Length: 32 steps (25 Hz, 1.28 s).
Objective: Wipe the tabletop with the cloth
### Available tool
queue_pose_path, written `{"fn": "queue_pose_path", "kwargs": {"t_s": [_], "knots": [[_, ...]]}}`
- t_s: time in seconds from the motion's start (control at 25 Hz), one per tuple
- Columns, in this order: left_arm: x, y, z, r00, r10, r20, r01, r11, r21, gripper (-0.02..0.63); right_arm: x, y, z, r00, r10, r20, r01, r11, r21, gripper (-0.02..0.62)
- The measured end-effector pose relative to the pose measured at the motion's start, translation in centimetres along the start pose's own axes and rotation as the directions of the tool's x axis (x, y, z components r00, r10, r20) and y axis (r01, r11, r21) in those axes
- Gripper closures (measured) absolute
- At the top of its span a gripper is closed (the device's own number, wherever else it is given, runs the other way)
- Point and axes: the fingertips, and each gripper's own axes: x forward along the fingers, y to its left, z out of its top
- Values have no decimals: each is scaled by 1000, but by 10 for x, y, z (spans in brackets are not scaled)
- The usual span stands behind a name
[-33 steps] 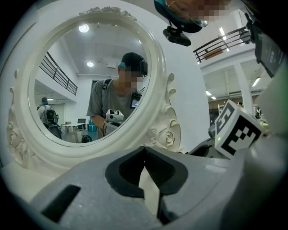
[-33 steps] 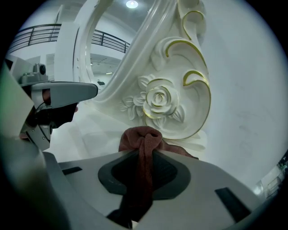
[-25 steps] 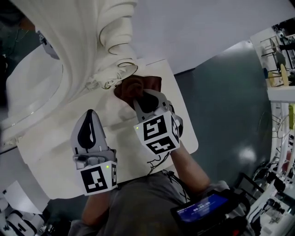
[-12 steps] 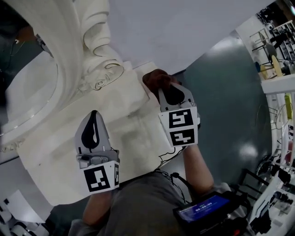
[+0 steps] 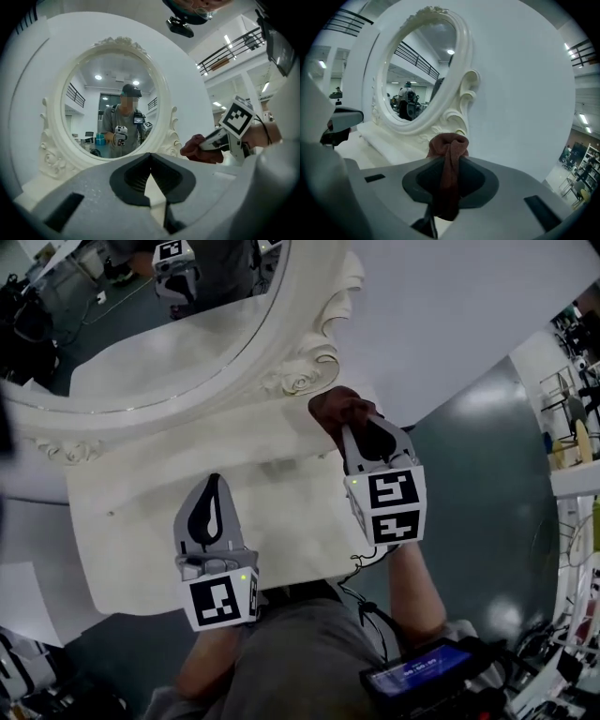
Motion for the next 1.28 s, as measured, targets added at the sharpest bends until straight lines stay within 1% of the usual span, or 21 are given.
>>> {"fn": "queue_pose_path", "kwargs": {"t_s": [0.12, 0.32, 0.52, 0.68, 0.84, 1.0, 1.12, 1.28], "knots": [[-40, 31, -3, 996, 88, -7, -88, 996, -16, 592, -3, 50, 16, 996, 80, 24, -79, 996, -47, 515], [-96, 80, -13, 979, 204, -20, -205, 978, -49, 592, -7, 132, 31, 979, 198, 41, -193, 975, -113, 515], [-137, 112, -27, 958, 284, -35, -285, 956, -65, 592, -6, 199, 30, 955, 294, 33, -286, 945, -159, 515], [-160, 130, -44, 940, 335, -63, -339, 938, -78, 592, 1, 245, 14, 930, 367, -4, -362, 915, -181, 515], [-168, 144, -68, 927, 359, -108, -369, 926, -85, 592, 16, 280, -10, 907, 418, -53, -420, 887, -194, 515], [-170, 152, -98, 916, 368, -161, -386, 917, -96, 592, 33, 308, -43, 883, 455, -114, -469, 863, -187, 515], [-166, 159, -119, 910, 369, -191, -393, 914, -106, 592, 48, 324, -69, 871, 466, -155, -489, 852, -188, 515], [-163, 164, -146, 904, 356, -235, -389, 914, -112, 592, 63, 339, -104, 854, 472, -219, -511, 840, -181, 515]]}}
